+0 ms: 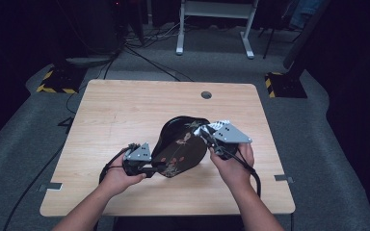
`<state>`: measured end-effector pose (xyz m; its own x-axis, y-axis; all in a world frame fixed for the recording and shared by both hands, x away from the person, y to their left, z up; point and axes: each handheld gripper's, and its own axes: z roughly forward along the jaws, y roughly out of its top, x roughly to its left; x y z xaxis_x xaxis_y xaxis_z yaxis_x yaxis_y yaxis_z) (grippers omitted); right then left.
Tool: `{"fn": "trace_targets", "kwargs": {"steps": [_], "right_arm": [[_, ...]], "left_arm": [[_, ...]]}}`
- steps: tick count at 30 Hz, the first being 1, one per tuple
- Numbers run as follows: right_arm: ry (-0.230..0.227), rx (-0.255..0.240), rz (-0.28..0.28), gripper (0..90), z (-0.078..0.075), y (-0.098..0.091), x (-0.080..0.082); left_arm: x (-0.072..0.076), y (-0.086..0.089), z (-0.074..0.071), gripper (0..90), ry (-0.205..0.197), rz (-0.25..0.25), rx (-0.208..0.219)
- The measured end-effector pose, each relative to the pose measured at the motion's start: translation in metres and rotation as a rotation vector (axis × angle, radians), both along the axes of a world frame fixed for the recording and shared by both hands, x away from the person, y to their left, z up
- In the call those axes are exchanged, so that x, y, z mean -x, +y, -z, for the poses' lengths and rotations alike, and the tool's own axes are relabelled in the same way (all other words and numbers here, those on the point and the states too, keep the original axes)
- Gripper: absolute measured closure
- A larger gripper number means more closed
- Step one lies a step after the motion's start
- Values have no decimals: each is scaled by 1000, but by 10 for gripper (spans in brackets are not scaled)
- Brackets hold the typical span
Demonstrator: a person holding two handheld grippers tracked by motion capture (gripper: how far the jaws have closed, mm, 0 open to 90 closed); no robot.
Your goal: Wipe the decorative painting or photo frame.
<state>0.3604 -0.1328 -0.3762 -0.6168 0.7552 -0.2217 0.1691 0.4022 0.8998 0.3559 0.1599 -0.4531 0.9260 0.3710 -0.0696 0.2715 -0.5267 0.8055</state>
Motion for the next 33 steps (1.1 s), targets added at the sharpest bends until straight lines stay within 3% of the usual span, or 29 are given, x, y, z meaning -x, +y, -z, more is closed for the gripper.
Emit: {"fn": "trace_targets", "kwargs": {"steps": [4, 6, 16, 19, 24, 26, 29, 33], "right_arm": [[48, 16, -3, 795, 22, -1, 2], [59, 22, -2, 795, 25, -2, 2], [-18, -12, 27, 794, -14, -9, -5], [-13, -3, 22, 794, -9, -9, -4], [53, 24, 10, 794, 21, -4, -1], [62, 30, 7, 794, 24, -4, 0], [56, 36, 9, 794, 18, -5, -2], [12, 14, 25, 794, -1, -10, -6]], "left_arm": [[0, 0, 0, 758, -1, 1, -3], [0, -1, 0, 759, 0, 1, -2], [0, -1, 0, 759, -2, 3, -4], [0, -1, 0, 759, -1, 2, -3], [1, -2, 0, 755, -1, 0, -5], [1, -2, 0, 755, 0, 0, -4], [1, -2, 0, 756, -4, 1, -6], [1, -2, 0, 755, -3, 1, -6]]}}
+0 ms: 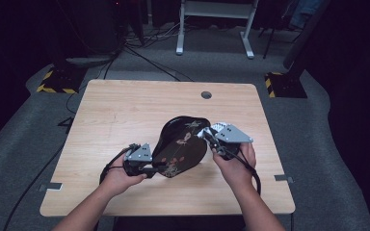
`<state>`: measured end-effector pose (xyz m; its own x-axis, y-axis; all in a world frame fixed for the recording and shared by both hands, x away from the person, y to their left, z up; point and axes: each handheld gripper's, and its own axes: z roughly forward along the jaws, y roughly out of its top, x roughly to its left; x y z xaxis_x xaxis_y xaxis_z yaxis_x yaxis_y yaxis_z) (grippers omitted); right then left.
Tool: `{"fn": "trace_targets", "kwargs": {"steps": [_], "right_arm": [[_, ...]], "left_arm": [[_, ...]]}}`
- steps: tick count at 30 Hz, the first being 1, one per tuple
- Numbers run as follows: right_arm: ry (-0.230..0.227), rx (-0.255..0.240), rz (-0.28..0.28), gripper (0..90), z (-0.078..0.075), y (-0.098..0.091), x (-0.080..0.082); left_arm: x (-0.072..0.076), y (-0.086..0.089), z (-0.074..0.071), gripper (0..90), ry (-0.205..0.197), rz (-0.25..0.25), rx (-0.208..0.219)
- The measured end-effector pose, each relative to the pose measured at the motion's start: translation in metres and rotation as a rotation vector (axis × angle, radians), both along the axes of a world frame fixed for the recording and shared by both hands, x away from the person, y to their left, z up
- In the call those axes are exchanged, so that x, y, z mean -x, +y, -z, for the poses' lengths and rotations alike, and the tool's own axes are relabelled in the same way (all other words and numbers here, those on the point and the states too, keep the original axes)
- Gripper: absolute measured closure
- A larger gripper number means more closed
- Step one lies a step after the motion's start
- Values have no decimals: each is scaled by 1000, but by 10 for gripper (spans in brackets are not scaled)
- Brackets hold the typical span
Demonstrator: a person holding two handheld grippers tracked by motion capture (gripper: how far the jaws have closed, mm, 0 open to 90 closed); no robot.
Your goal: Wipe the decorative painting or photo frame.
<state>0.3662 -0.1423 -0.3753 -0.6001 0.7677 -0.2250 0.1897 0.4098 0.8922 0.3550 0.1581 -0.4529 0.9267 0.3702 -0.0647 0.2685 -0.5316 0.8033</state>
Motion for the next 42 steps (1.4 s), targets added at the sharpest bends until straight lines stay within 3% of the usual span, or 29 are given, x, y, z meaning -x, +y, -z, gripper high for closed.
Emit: {"fn": "trace_targets", "kwargs": {"steps": [4, 13, 17, 19, 25, 30, 34, 37, 42], "right_arm": [[-12, -14, 4, 794, -7, -3, -2], [63, 16, -4, 793, 28, -3, 1], [60, 30, -7, 793, 25, 0, 2], [31, 9, -15, 793, 13, 2, 2], [-3, -6, -42, 793, 1, 11, 6], [44, 8, -65, 793, 24, 16, 10], [66, 29, -71, 793, 34, 19, 12], [47, 20, -80, 793, 29, 20, 14], [-2, -10, -114, 793, 8, 30, 16]], "left_arm": [[0, 0, 0, 755, -2, 1, -1], [1, 0, 0, 754, -3, -2, -4], [0, 0, 0, 754, 0, -1, -3], [0, 0, 0, 755, -4, -1, -7], [0, 0, 0, 756, -3, 0, -9], [1, -1, 0, 749, -1, 0, -9], [1, -2, 0, 749, -1, 0, -10], [1, -2, 0, 751, -2, -2, -10], [1, -3, 0, 751, -8, -2, -15]]}}
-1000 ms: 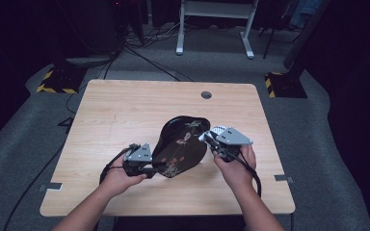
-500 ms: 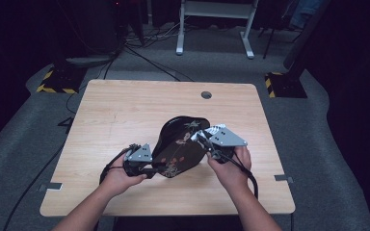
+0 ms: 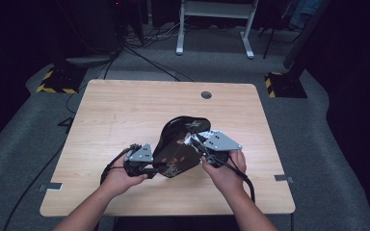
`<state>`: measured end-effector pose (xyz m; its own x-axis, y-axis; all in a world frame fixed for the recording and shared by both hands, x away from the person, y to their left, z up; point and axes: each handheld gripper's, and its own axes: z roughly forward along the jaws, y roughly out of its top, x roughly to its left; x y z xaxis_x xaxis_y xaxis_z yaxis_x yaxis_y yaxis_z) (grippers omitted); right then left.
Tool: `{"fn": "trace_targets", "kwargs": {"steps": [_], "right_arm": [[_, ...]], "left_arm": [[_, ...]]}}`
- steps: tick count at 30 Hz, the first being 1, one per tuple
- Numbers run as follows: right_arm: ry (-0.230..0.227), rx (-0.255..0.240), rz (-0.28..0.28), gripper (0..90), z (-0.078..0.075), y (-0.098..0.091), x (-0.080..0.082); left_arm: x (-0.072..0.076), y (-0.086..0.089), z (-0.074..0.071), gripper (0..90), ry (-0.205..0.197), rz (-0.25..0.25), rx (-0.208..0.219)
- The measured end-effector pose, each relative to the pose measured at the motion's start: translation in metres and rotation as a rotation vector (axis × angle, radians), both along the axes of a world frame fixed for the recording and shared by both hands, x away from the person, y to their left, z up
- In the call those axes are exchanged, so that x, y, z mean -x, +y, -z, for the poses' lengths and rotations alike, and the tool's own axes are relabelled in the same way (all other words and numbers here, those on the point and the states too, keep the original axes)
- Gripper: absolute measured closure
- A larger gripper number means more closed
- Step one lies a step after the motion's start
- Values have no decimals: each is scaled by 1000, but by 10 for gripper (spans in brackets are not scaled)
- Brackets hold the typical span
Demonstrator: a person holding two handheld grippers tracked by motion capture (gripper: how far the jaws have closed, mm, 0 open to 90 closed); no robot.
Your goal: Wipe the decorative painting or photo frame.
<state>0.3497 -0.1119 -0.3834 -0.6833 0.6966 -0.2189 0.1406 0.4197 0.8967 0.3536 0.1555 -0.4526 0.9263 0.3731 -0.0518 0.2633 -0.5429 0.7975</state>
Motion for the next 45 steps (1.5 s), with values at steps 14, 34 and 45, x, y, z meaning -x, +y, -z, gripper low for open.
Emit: {"fn": "trace_targets", "kwargs": {"steps": [14, 34, 45], "right_arm": [[27, 45, -45, 793, 14, 15, 7], [43, 42, -54, 793, 22, 18, 9], [43, 28, -34, 793, 32, 12, 8]], "left_arm": [[1, -3, -1, 745, -8, -4, -15], [0, -3, 0, 737, 2, 1, -13], [-1, -2, 1, 736, 16, 2, -2]]}}
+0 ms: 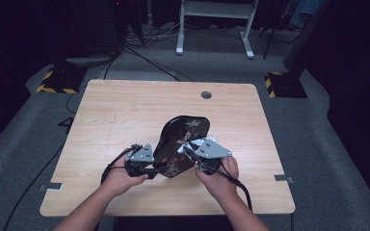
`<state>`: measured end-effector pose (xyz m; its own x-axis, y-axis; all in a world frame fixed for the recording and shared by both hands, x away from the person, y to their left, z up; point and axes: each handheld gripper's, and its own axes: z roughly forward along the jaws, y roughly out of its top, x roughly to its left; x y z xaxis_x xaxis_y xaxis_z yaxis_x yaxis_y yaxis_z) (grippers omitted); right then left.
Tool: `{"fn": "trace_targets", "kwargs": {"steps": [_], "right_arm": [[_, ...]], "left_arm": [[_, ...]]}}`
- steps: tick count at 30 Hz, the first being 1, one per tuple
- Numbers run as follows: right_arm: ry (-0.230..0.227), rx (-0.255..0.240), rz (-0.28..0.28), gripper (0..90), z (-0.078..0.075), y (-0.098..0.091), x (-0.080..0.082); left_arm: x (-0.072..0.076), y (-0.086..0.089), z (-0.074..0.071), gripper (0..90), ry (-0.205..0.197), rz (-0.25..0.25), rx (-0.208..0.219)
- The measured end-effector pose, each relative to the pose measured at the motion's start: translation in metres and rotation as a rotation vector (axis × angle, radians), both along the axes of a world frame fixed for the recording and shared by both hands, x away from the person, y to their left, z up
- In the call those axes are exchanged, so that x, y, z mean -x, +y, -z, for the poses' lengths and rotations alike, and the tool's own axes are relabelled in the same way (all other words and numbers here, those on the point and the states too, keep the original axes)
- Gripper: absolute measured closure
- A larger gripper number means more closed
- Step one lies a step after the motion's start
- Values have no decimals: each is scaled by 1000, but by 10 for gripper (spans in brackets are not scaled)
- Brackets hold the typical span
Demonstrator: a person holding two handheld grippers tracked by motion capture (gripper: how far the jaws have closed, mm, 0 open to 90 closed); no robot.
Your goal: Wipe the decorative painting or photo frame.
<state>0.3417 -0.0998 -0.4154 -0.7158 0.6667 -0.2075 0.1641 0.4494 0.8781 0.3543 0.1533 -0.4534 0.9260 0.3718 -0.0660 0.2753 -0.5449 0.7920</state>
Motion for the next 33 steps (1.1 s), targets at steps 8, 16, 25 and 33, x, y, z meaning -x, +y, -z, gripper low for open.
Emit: {"fn": "trace_targets", "kwargs": {"steps": [8, 16, 25, 33], "right_arm": [[1, 6, 20, 793, -3, -6, -2], [-42, -50, 41, 793, -18, -12, -5], [27, 10, 39, 793, 12, -13, -3], [-62, -48, 77, 792, -29, -22, -10]], "left_arm": [[0, 0, 1, 734, 2, 4, 4], [0, 0, 1, 734, -5, 7, 5], [1, -1, 1, 733, -4, 7, 2], [0, -1, 1, 735, -4, 15, 5]]}}
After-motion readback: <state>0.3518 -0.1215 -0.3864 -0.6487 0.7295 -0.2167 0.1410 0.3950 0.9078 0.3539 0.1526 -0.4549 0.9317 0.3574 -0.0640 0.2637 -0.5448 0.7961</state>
